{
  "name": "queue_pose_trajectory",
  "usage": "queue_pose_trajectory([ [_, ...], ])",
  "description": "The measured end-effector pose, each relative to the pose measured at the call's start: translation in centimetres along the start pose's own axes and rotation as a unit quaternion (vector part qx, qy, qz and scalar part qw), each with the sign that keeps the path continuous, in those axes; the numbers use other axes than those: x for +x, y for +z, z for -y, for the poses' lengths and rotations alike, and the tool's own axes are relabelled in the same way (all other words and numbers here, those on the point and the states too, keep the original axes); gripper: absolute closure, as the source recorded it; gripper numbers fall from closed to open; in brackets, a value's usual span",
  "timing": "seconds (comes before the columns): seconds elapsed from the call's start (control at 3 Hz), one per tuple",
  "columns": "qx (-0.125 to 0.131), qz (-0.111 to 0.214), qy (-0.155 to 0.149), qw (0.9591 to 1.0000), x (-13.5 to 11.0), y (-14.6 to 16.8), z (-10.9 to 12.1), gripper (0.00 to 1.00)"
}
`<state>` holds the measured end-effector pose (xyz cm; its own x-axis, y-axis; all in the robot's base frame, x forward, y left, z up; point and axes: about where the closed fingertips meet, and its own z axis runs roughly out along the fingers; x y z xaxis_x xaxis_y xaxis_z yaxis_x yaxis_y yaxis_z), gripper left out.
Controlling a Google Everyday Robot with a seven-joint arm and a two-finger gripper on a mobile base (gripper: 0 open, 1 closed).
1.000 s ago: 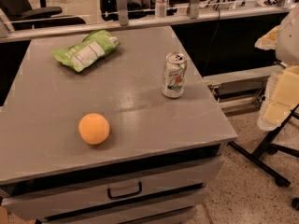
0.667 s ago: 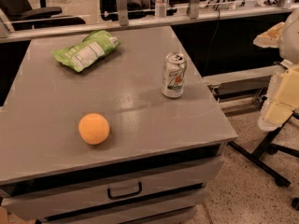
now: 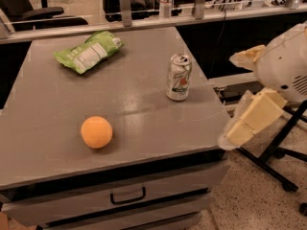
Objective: Move orange near green rice chip bag
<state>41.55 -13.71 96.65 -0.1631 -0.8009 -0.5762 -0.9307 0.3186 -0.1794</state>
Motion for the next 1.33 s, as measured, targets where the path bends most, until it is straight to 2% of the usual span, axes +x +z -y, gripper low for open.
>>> queue_pose_trajectory([
  [0.33, -0.001, 0.082, 0.009, 0.9966, -3.9, 2.4, -2.7, 0.0],
  [0.67, 0.008, 0.124, 0.027, 0.9919, -5.9, 2.9, -2.4, 0.0],
  [1.0, 0.008, 0.125, 0.028, 0.9917, -6.0, 2.9, -2.5, 0.0],
  [1.33, 0.004, 0.153, 0.047, 0.9871, -7.3, 5.7, -4.1, 0.0],
])
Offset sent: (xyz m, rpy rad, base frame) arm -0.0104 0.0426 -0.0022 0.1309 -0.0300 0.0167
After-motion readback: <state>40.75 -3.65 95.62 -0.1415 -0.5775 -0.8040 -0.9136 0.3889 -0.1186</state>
